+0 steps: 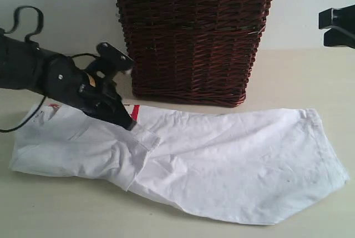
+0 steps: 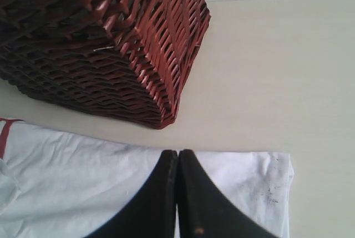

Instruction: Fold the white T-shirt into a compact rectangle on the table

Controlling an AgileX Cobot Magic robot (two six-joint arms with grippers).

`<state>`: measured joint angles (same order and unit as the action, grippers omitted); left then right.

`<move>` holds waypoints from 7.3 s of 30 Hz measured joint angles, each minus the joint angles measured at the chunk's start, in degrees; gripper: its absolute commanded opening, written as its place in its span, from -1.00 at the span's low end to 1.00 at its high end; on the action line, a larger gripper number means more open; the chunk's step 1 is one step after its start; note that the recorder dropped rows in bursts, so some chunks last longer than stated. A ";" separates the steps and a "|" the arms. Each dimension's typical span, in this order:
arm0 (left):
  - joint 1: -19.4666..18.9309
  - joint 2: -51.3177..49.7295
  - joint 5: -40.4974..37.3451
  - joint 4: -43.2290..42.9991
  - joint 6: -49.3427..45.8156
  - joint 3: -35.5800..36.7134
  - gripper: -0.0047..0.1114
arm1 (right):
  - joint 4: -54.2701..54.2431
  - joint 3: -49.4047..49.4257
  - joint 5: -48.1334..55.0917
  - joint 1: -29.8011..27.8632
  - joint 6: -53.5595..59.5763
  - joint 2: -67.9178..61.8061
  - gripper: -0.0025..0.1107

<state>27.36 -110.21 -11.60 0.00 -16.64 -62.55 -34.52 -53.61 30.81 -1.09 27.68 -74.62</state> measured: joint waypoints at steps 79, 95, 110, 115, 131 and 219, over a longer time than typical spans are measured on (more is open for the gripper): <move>-34.74 -15.76 -44.50 58.96 -33.45 -7.70 -0.92 | -5.10 0.00 2.38 0.00 3.71 0.00 -0.96; -43.23 4.46 -55.12 24.85 2.05 -14.41 -0.92 | -6.66 0.00 4.07 0.00 4.18 0.00 -0.96; -6.47 7.60 -43.69 40.09 14.09 -21.50 -0.92 | -11.91 0.00 8.00 0.00 4.95 0.00 -0.96; 7.12 0.85 -34.35 40.25 15.14 -26.30 -0.30 | -13.34 0.00 8.99 0.00 4.99 0.00 -0.96; 17.01 0.26 -42.64 24.26 12.10 -34.46 0.01 | -12.60 0.00 9.72 0.00 5.86 0.17 -0.68; 13.94 51.76 -2.04 9.02 16.64 22.57 -0.67 | -12.15 7.97 -12.41 15.16 15.48 -28.56 -0.96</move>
<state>41.30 -58.44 -13.64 9.02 0.00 -39.98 -46.67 -45.64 18.40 14.07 43.17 -103.18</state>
